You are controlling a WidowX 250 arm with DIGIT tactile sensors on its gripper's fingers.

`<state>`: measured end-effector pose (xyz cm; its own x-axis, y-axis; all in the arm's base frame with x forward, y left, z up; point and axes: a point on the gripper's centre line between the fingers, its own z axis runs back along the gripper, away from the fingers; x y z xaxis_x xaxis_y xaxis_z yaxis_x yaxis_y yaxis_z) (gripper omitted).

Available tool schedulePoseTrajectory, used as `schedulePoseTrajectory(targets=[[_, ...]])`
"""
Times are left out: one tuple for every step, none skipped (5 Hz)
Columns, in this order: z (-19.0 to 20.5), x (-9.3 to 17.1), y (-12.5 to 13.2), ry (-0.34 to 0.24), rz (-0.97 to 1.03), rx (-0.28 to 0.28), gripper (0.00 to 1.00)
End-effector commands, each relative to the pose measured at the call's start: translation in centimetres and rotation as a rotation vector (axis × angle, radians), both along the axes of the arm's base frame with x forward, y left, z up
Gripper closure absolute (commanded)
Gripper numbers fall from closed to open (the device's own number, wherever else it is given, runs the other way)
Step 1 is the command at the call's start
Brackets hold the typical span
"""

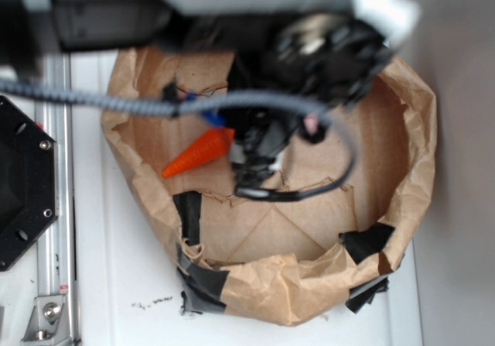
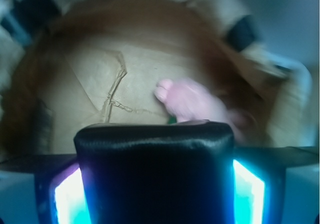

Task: Grab the black box.

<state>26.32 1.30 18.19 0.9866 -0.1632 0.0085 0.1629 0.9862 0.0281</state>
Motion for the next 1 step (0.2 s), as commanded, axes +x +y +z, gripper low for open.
schedulePoseTrajectory(targets=[[-0.03,-2.78,-1.56,0.036,0.164,-0.119,1.0]])
